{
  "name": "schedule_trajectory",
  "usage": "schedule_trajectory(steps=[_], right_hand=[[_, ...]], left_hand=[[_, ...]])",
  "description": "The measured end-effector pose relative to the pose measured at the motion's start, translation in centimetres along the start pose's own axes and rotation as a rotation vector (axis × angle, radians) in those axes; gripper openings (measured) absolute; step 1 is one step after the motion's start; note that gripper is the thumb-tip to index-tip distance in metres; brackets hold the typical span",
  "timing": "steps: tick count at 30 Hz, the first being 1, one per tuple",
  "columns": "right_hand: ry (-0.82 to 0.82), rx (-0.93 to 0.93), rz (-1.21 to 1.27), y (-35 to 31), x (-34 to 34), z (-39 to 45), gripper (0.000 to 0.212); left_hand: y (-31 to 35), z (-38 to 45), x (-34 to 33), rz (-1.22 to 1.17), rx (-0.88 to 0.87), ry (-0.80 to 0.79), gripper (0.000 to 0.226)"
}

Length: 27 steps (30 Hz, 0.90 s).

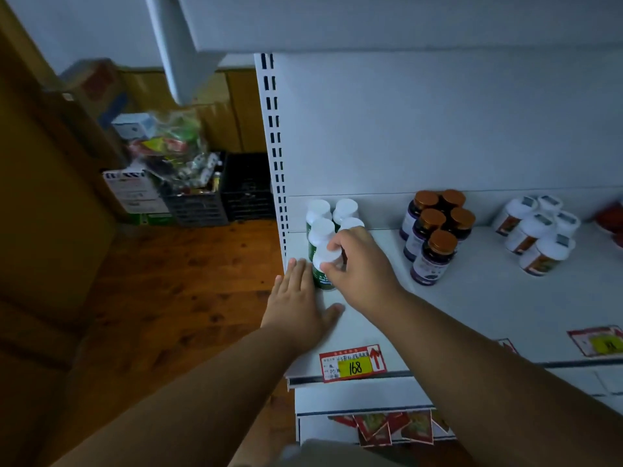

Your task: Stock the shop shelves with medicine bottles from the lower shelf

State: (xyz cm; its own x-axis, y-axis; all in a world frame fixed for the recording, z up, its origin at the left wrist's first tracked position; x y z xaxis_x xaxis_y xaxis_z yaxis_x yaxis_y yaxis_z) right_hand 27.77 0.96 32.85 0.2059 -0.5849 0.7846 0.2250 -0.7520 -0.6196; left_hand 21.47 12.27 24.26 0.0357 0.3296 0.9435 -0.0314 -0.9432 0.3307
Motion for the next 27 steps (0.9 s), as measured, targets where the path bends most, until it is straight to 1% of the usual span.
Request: schedule_trajectory(steps=[4, 8, 11, 13, 15, 17, 19, 21, 24, 25, 27], right_hand=[[0.032, 0.01, 0.0, 0.0, -0.4, 0.0, 0.03], [0.045, 0.035, 0.085, 0.8, -1.0, -0.3, 0.028], [0.196, 0.07, 0.268, 2.5, -1.3, -0.9, 0.022], [0.267, -0.02, 0.398, 3.8, -1.3, -1.3, 0.023], [0.229, -0.152, 0.449, 4.5, -1.2, -0.9, 0.031], [0.171, -0.23, 0.457, 4.4, -1.1, 0.2, 0.044], [0.118, -0.323, 0.463, 3.8, -1.0, 1.8, 0.056], [0.053, -0.415, 0.526, 3.1, -0.9, 3.5, 0.066], [-0.062, -0.48, 0.627, 2.6, -1.3, 5.3, 0.073], [-0.089, -0.486, 0.652, 2.4, -1.5, 5.6, 0.071], [-0.098, -0.478, 0.711, 2.2, -1.9, 6.0, 0.059]], left_hand=[[-0.1, 0.0, -0.2, 0.017, 0.0, 0.009, 0.09], [-0.3, 0.0, -0.3, 0.012, -0.004, 0.003, 0.091], [-0.7, -0.3, 0.5, -0.086, -0.034, 0.044, 0.088], [-0.7, -0.7, 1.7, -0.279, -0.005, 0.133, 0.08], [-0.6, -0.7, 3.0, -0.578, 0.086, 0.254, 0.07], [0.0, -0.2, 3.9, -0.833, 0.164, 0.367, 0.062], [0.5, 0.9, 4.3, -1.024, 0.254, 0.411, 0.058], [0.7, 2.5, 4.5, -1.145, 0.324, 0.418, 0.061], [-0.1, 4.7, 4.2, -1.258, 0.425, 0.38, 0.076], [-0.4, 5.3, 4.0, -1.288, 0.444, 0.365, 0.074], [-0.7, 6.0, 4.1, -1.305, 0.434, 0.324, 0.059]])
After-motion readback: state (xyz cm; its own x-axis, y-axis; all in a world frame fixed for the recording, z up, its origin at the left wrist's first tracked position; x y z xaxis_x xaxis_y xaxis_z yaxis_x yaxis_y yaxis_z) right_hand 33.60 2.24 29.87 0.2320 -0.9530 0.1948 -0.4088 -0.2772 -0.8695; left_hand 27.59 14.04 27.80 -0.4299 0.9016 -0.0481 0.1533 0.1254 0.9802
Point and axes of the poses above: each hand's wrist, its own z-axis towards the middle knuckle, its own x-axis out of the back of the hand, y = z × x, the point moved 2 cm from there along z, towards the middle knuckle, and after that the axes turned 14 degrees about -x, right-handed, at the moved point
